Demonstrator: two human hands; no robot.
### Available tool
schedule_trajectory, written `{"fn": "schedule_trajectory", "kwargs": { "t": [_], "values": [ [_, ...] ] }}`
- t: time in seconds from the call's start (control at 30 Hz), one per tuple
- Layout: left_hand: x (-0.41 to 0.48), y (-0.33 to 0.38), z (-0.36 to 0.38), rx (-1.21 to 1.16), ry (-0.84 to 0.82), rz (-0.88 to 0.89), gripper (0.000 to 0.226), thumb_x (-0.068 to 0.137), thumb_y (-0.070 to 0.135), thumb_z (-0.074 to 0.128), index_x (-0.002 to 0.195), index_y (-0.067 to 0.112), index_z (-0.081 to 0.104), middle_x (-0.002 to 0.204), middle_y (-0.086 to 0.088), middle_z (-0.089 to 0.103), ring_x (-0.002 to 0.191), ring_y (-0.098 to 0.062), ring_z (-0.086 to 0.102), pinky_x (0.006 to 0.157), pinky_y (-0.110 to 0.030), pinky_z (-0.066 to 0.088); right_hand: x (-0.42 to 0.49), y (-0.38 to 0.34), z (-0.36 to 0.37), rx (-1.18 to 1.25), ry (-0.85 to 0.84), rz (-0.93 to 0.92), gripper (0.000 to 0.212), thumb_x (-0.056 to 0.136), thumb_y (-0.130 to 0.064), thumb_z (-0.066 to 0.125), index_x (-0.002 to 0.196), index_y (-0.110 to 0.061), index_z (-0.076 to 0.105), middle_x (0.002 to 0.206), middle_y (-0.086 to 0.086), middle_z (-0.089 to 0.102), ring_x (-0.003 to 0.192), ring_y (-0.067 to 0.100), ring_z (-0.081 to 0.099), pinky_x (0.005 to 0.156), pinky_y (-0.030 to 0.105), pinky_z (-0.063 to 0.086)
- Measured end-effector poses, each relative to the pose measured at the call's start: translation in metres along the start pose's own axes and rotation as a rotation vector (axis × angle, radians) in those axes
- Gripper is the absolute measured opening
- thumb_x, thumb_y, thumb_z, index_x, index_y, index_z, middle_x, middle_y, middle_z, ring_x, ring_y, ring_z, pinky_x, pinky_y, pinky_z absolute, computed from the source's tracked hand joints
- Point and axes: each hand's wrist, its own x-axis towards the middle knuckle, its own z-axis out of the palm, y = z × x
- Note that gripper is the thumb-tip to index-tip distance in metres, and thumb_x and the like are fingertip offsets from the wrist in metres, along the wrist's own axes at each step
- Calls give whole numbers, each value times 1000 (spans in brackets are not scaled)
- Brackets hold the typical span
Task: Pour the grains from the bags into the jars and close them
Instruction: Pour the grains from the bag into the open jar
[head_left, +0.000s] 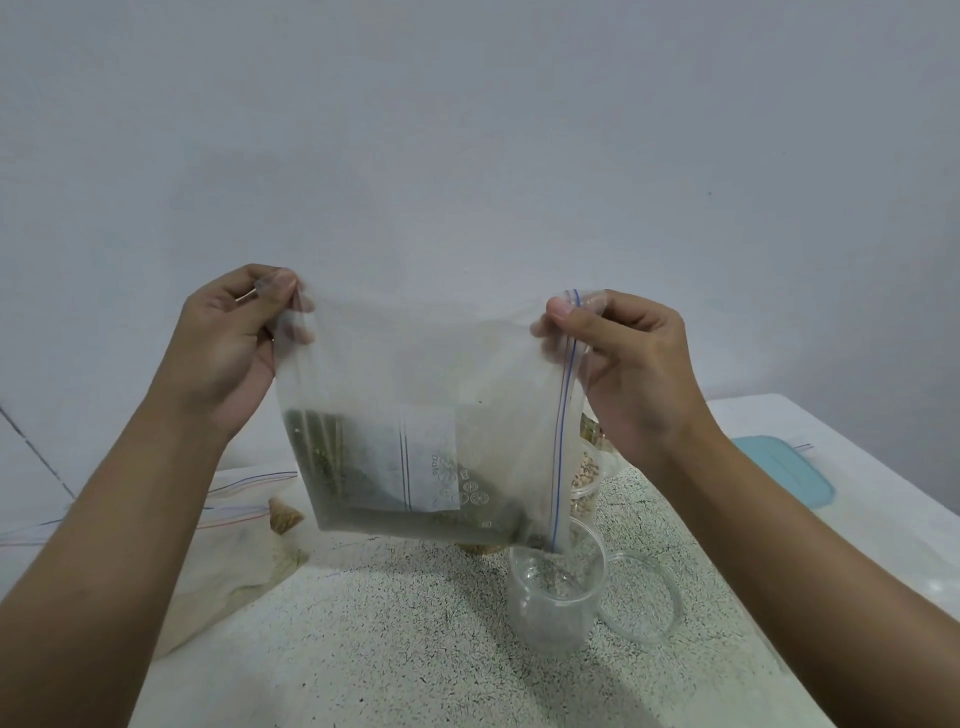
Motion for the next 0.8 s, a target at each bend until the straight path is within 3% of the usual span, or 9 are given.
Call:
{"fn": "schedule_trajectory", "kwargs": {
  "t": [0.8],
  "values": [
    [-2, 8, 2, 9, 8, -5, 17, 101, 11, 56, 87, 10, 65, 75, 1, 66, 60, -10, 56, 68, -19, 54, 2, 0, 0, 21, 26, 20, 21, 78, -4, 72, 59, -13, 71, 69, 6, 69, 71, 24, 62, 71, 32, 46]
  ]
}}
